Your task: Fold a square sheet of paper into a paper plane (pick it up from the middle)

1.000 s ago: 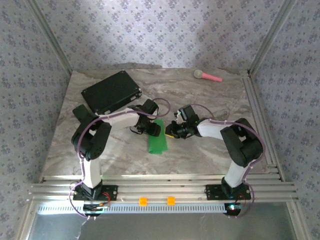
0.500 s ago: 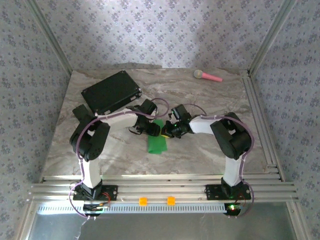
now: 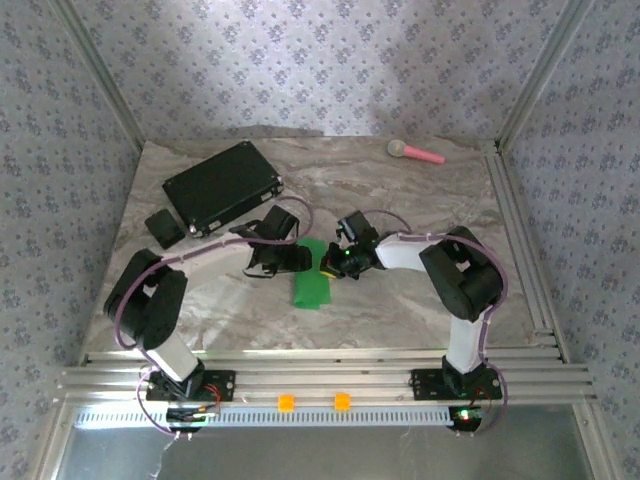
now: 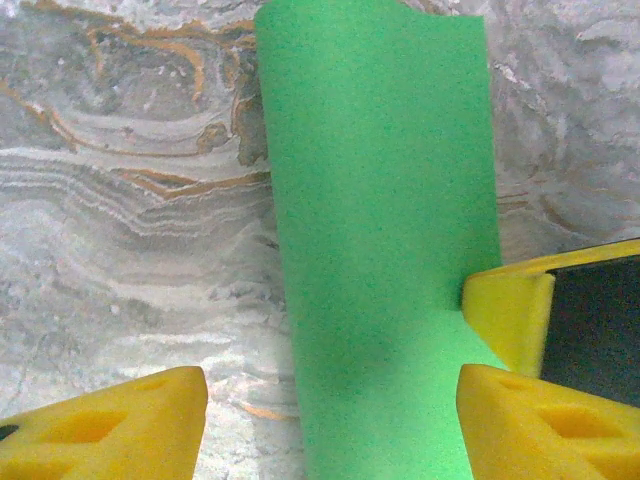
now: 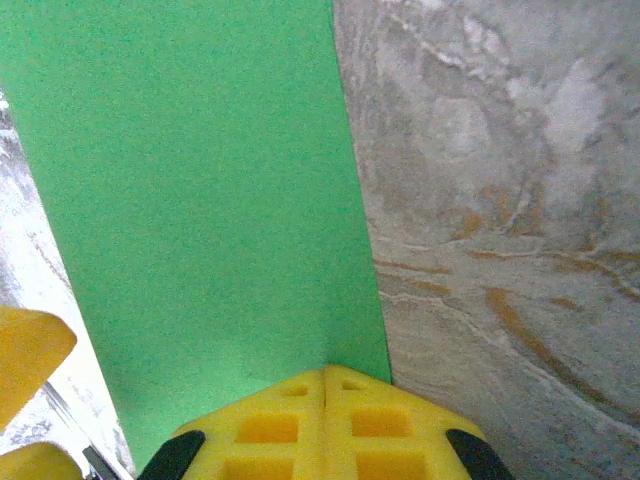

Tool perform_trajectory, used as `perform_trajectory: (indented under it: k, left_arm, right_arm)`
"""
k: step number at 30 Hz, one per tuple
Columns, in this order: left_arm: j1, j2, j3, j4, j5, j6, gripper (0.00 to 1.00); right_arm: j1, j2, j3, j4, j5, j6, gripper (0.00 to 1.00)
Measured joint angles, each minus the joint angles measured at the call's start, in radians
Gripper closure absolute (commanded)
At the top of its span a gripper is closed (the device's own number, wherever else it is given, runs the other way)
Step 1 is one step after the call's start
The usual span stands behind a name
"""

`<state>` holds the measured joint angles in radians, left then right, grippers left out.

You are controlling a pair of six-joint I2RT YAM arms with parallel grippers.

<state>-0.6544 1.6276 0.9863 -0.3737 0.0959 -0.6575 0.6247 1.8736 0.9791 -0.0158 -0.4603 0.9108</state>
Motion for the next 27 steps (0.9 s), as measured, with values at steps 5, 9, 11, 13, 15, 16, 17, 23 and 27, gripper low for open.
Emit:
perform_trajectory:
  k: [5, 9, 11, 13, 15, 16, 17, 23, 27]
  left_arm:
    - [0.0, 0.007, -0.022, 0.037, 0.005, -0.033, 0.34]
    - [-0.002, 0.033, -0.021, 0.065, 0.029, -0.026, 0.36]
    - [-0.002, 0.05, -0.014, 0.068, 0.04, -0.017, 0.37]
    - [-0.002, 0.077, 0.004, 0.064, 0.046, -0.006, 0.38]
    - [-0.002, 0.105, 0.027, 0.063, 0.047, 0.006, 0.4]
    - [-0.002, 0.113, 0.033, 0.063, 0.048, 0.011, 0.4]
    - [-0.002, 0.119, 0.038, 0.064, 0.051, 0.015, 0.42]
    - [-0.002, 0.129, 0.054, 0.051, 0.049, 0.064, 0.51]
    - [-0.002, 0.129, 0.061, 0.018, 0.042, 0.113, 0.52]
  right_arm:
    - [0.0, -0.002, -0.009, 0.017, -0.001, 0.018, 0.96]
    - [-0.002, -0.004, -0.015, 0.026, -0.003, 0.018, 0.95]
    - [-0.003, -0.006, -0.02, 0.033, -0.006, 0.021, 0.95]
    - [-0.005, -0.008, -0.026, 0.042, -0.008, 0.022, 0.94]
    - [-0.007, -0.01, -0.032, 0.05, -0.013, 0.025, 0.92]
    - [-0.009, -0.01, -0.034, 0.051, -0.017, 0.025, 0.92]
    - [-0.01, -0.01, -0.034, 0.053, -0.023, 0.025, 0.91]
    - [-0.026, -0.022, -0.046, 0.061, -0.046, 0.021, 0.8]
    - [-0.066, -0.087, -0.064, 0.049, -0.053, 0.006, 0.76]
